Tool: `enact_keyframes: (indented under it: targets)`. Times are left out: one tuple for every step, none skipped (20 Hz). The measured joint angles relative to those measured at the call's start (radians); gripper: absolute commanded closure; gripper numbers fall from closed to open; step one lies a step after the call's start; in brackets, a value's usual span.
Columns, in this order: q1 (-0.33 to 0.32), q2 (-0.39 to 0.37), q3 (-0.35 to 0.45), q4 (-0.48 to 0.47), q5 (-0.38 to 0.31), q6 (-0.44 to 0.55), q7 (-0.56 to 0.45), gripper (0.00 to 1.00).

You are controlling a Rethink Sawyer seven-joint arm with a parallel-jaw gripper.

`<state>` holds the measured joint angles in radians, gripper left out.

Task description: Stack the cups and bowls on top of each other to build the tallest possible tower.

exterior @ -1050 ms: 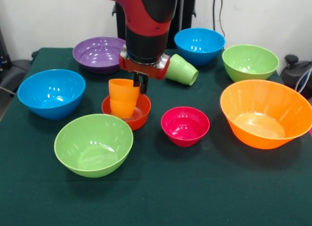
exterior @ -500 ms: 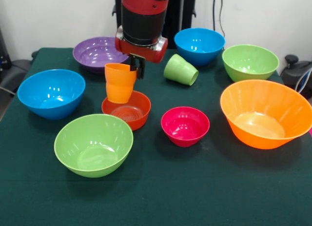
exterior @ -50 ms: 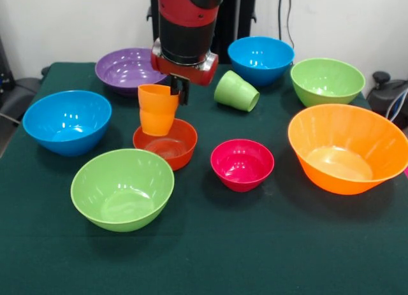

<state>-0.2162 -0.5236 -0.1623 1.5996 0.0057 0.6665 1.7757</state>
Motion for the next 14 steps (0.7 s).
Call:
enact_keyframes:
  targets:
    - [-0.001, 0.004, 0.000, 0.002, 0.000, 0.000, 0.000, 1.00]
    - [-0.002, 0.008, 0.001, 0.004, 0.000, 0.000, 0.000, 1.00]
    - [-0.002, 0.012, 0.001, 0.006, 0.000, 0.000, 0.000, 1.00]
    - [-0.003, 0.015, 0.001, 0.008, 0.000, 0.000, 0.000, 1.00]
    - [-0.004, 0.016, 0.001, 0.008, 0.000, 0.000, 0.000, 1.00]
    - [-0.005, 0.021, 0.002, 0.010, 0.000, 0.000, 0.000, 1.00]
    - [-0.006, 0.024, 0.002, 0.011, 0.000, 0.000, 0.000, 1.00]
    - [-0.008, 0.027, 0.002, 0.012, 0.000, 0.000, 0.000, 1.00]
    - [-0.009, 0.028, 0.003, 0.014, 0.000, 0.000, 0.000, 1.00]
    - [-0.010, 0.029, 0.004, 0.017, 0.000, 0.000, 0.000, 1.00]
    - [-0.011, 0.029, 0.005, 0.018, 0.000, 0.000, 0.000, 1.00]
    - [-0.011, 0.029, 0.005, 0.019, 0.000, 0.000, 0.000, 1.00]
    - [-0.014, 0.029, 0.007, 0.020, 0.000, 0.000, 0.000, 1.00]
    - [-0.015, 0.029, 0.007, 0.020, 0.000, 0.000, 0.000, 1.00]
